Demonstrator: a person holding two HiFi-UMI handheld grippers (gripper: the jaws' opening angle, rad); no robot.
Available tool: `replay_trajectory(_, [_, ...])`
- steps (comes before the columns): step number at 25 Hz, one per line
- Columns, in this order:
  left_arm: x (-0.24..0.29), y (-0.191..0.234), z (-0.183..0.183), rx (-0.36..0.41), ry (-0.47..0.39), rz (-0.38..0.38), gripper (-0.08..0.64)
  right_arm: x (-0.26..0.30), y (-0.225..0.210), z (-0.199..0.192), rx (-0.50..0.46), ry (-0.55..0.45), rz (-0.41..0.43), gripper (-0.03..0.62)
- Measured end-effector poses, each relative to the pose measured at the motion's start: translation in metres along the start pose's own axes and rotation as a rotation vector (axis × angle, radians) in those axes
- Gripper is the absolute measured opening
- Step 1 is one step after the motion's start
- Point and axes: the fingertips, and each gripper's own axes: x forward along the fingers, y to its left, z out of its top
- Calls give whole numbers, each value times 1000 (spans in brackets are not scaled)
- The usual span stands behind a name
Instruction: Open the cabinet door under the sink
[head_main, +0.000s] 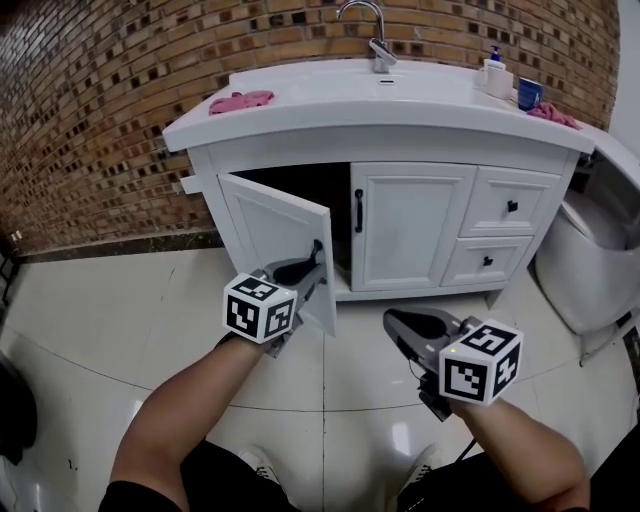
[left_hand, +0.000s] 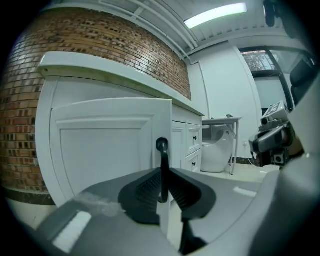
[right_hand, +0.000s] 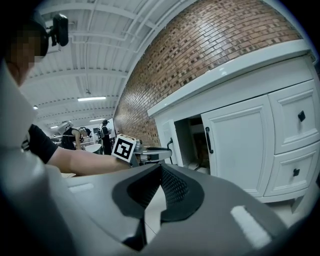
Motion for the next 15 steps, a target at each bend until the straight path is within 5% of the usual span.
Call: replay_trajectory(15, [-79, 6, -22, -44, -6, 3, 51, 17, 10, -5, -34, 28, 14, 6])
